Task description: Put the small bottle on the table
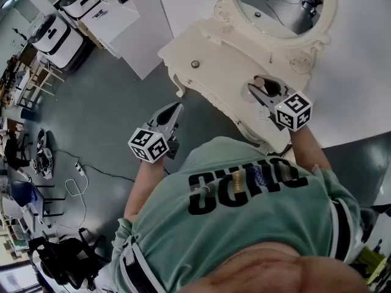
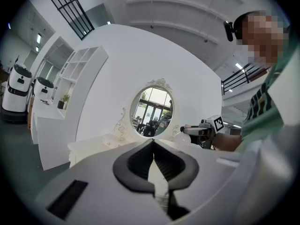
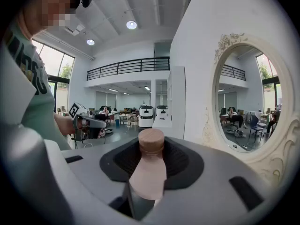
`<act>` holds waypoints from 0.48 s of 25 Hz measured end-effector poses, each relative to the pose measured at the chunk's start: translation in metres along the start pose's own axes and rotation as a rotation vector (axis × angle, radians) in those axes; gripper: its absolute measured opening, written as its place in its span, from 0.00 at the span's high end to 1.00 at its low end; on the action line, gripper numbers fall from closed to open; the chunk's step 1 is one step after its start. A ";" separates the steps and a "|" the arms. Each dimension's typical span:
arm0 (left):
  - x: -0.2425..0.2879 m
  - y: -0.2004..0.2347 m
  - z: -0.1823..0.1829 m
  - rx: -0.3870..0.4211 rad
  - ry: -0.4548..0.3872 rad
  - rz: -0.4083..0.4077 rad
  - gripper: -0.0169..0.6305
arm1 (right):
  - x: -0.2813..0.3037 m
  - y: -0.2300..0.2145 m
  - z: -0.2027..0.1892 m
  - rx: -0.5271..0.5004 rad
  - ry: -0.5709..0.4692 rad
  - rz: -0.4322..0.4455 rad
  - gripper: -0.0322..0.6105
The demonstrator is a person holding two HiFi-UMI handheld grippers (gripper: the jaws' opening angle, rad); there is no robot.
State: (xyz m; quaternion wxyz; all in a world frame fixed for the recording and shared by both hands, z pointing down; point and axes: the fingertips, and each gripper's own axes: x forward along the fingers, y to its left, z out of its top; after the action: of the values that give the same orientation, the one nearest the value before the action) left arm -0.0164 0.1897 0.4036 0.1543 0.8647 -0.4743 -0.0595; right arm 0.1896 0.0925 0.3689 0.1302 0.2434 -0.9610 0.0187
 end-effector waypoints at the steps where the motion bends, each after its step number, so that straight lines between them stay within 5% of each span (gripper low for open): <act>1: 0.002 -0.001 0.000 0.001 -0.002 -0.001 0.96 | 0.000 -0.002 0.000 -0.002 -0.002 -0.001 0.75; 12: 0.012 -0.012 0.004 0.019 -0.009 -0.008 0.96 | -0.010 -0.013 0.002 -0.022 -0.007 -0.002 0.75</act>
State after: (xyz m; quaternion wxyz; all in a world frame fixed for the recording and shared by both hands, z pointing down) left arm -0.0019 0.1847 0.3964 0.1438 0.8678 -0.4719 -0.0594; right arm 0.2040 0.0859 0.3644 0.1296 0.2429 -0.9613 0.0073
